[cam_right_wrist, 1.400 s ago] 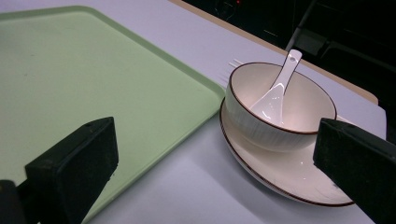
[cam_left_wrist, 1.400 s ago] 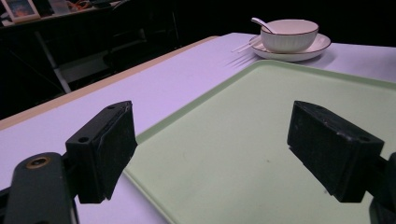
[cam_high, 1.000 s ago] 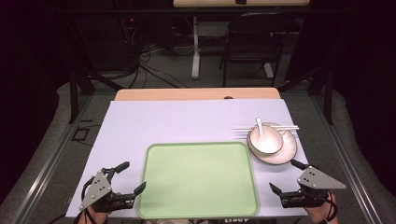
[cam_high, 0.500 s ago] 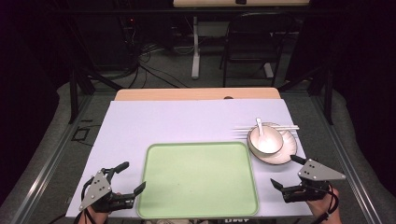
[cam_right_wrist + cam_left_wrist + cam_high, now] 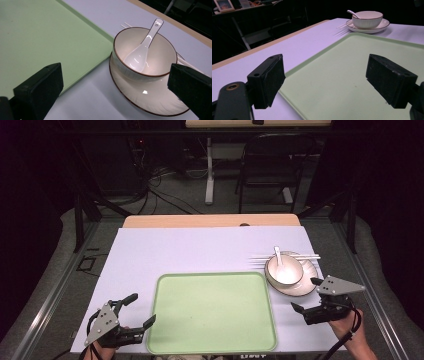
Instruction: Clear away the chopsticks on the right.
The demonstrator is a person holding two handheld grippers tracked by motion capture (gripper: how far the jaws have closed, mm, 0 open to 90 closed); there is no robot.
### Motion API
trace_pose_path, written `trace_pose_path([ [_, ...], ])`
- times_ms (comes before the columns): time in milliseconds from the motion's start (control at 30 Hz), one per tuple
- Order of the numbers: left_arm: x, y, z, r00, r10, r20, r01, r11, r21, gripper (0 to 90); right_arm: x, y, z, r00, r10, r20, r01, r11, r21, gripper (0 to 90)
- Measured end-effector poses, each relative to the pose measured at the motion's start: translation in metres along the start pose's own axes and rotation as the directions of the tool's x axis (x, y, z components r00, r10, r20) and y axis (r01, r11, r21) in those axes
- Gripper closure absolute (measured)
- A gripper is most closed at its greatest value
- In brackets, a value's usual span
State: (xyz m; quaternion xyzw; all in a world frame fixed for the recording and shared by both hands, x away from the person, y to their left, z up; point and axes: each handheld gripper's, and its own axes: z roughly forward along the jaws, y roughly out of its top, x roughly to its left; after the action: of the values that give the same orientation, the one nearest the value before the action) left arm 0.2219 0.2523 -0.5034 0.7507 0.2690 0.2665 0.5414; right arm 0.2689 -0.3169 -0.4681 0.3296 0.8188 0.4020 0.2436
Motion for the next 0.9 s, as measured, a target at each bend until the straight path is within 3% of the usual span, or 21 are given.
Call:
trace_pose_path([
  [567, 0.000, 0.000, 0.001, 1.0000, -0.003, -0.001, 0.003, 1.0000, 0.003, 15.4, -0.040, 0.032, 0.016, 0.9990, 0.026, -0.037, -0.023, 0.997, 0.080, 0.0],
  [900, 0.000, 0.000, 0.001, 1.0000, -0.004, 0.000, 0.004, 1.0000, 0.003, 15.4, -0.078, 0.051, 0.039, 0.9970, 0.060, -0.049, -0.052, 0.986, 0.156, 0.0],
])
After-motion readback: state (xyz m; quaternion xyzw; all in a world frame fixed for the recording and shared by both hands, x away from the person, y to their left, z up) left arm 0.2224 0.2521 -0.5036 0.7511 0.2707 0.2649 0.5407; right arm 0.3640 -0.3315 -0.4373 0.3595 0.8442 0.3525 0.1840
